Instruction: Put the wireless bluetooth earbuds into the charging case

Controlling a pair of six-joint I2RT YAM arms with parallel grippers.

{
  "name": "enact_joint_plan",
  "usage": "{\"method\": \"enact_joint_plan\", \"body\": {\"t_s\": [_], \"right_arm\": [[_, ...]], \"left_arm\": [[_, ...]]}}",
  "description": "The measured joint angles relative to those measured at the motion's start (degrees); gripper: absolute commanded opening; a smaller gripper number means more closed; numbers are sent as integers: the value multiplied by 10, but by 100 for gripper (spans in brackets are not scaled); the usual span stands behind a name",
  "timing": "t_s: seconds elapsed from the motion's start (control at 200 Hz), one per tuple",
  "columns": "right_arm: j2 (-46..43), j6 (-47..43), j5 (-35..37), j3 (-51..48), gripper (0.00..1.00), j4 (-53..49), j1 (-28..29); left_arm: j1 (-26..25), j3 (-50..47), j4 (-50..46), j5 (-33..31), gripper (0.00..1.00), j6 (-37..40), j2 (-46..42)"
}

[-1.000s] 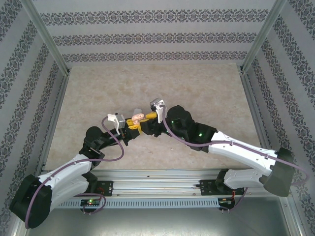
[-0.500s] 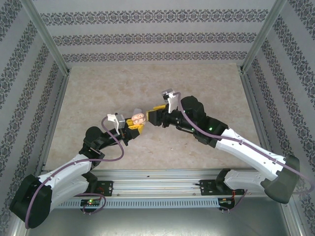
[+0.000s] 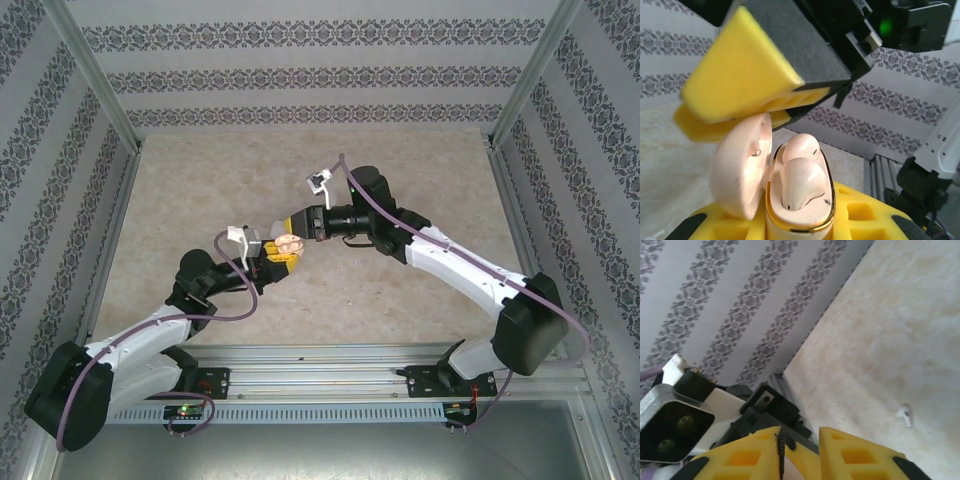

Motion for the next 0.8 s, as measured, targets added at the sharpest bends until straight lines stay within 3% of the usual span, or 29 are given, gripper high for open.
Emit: {"method": "enact_joint_plan", "body": {"t_s": [0.23,0.415,0.47,0.625,0.799], "right_arm": [[-14,19,-80,-10,22,28,-4],[-41,-5,-89,-15,23,1,-2],[-48,-15,-88,-16,27,-12,-2],[-81,-34,-38,-26,31,-50,-6],[-106,-57,79,-25,38,-103,-36]], "left_arm": [[0,10,0,5,11,-18,16],[0,13,1,10,12,-28,21],[1,13,0,9,12,-33,21],[14,13,-6,-2,11,-42,19],[83,12,-36,-14,12,-69,17]]}}
